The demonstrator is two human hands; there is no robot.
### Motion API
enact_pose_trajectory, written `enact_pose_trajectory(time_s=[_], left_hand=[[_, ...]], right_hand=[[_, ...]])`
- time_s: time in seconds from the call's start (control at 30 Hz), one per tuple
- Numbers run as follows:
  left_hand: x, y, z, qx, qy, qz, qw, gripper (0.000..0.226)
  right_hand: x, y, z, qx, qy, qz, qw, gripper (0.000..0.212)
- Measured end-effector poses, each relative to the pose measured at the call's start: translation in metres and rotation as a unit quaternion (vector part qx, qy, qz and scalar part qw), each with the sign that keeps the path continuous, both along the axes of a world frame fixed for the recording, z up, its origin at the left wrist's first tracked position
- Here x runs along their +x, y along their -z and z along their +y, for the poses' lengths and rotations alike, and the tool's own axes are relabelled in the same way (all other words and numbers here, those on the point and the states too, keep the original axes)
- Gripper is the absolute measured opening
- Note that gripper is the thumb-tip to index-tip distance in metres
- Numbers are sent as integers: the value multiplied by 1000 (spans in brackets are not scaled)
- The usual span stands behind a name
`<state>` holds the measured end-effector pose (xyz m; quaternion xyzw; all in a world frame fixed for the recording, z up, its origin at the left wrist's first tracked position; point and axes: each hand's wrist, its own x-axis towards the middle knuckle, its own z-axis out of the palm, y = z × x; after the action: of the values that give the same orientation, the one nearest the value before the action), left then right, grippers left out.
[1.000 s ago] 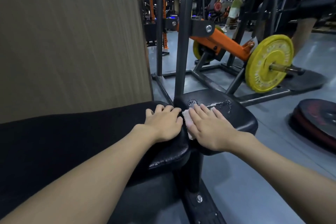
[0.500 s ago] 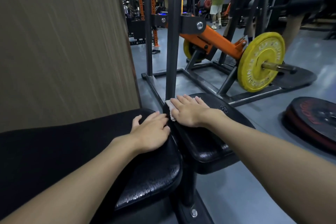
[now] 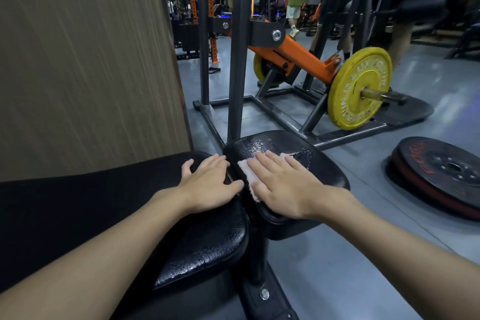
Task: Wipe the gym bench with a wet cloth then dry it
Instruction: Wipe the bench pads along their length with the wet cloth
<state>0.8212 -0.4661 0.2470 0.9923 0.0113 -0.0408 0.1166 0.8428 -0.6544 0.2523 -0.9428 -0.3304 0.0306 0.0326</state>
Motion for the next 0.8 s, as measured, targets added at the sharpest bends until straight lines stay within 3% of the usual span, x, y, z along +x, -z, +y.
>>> enact_pose_trajectory(time_s=[0.33,0.5,0.8], left_hand=[[0,-12,-3,-18,27,66,997,111],[6,-2,2,2,39,58,998,118],[10,1,5,-31,41,52,997,121]], right_hand=[[-14,4,-21,-4,1,0,1000,82],[42,2,5,-12,39,23,999,58],[126,-5,45,-15,98,54,994,58]])
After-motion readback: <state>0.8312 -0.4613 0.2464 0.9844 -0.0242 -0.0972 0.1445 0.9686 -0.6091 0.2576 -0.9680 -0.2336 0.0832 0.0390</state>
